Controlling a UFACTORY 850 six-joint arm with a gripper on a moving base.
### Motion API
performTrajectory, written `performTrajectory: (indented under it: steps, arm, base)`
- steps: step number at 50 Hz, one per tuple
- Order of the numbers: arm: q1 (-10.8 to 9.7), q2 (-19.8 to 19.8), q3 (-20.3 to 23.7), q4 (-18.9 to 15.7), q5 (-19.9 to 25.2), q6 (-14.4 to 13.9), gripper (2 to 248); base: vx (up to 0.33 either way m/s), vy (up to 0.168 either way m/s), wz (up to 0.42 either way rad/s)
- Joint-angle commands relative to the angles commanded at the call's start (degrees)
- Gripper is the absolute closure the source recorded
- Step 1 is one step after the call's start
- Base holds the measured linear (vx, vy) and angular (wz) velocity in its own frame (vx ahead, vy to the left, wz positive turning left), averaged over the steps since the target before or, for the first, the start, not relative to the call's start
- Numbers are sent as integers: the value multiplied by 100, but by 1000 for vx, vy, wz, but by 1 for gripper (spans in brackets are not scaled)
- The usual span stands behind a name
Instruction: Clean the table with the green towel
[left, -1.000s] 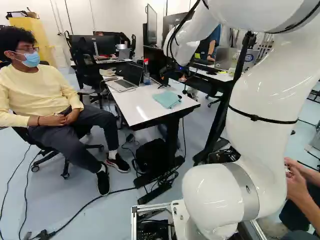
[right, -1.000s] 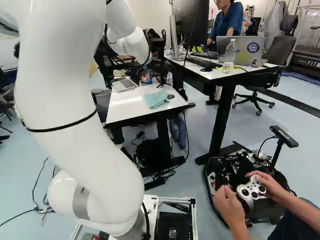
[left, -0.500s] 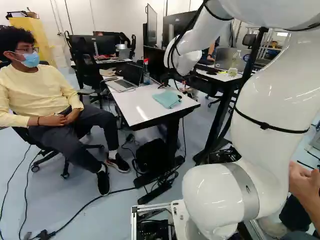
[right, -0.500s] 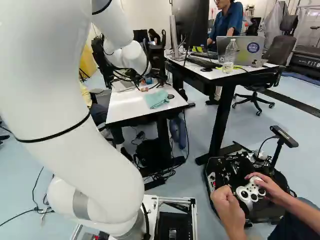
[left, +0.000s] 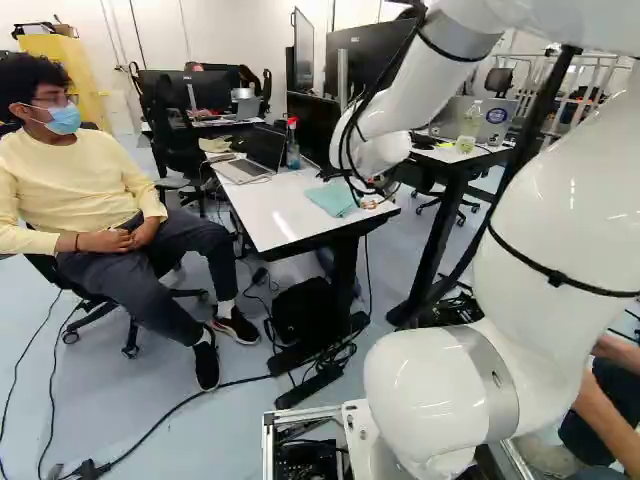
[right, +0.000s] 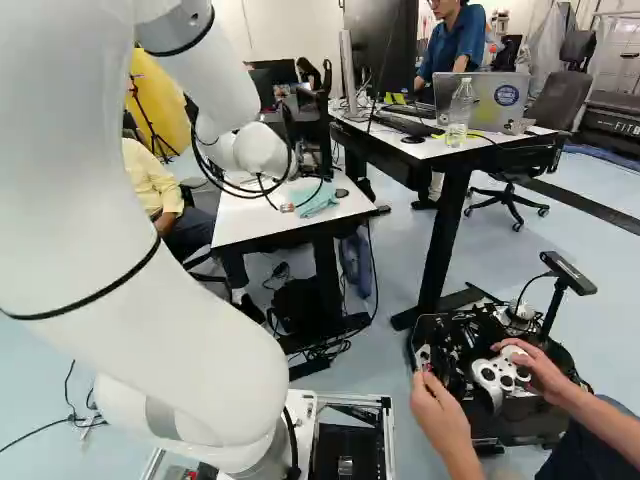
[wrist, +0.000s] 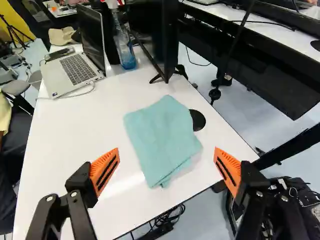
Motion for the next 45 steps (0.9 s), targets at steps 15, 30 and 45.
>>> performTrajectory:
  steps: [15,30,45]
  arm:
    - [27,372,871,-44,871,0,3]
    - [49,686,1607,-81,1607,0,3]
    - [67,934,2188,-111,2188,0,3]
  base:
    - [0,0,0]
    - [0,0,0]
    - [0,0,0]
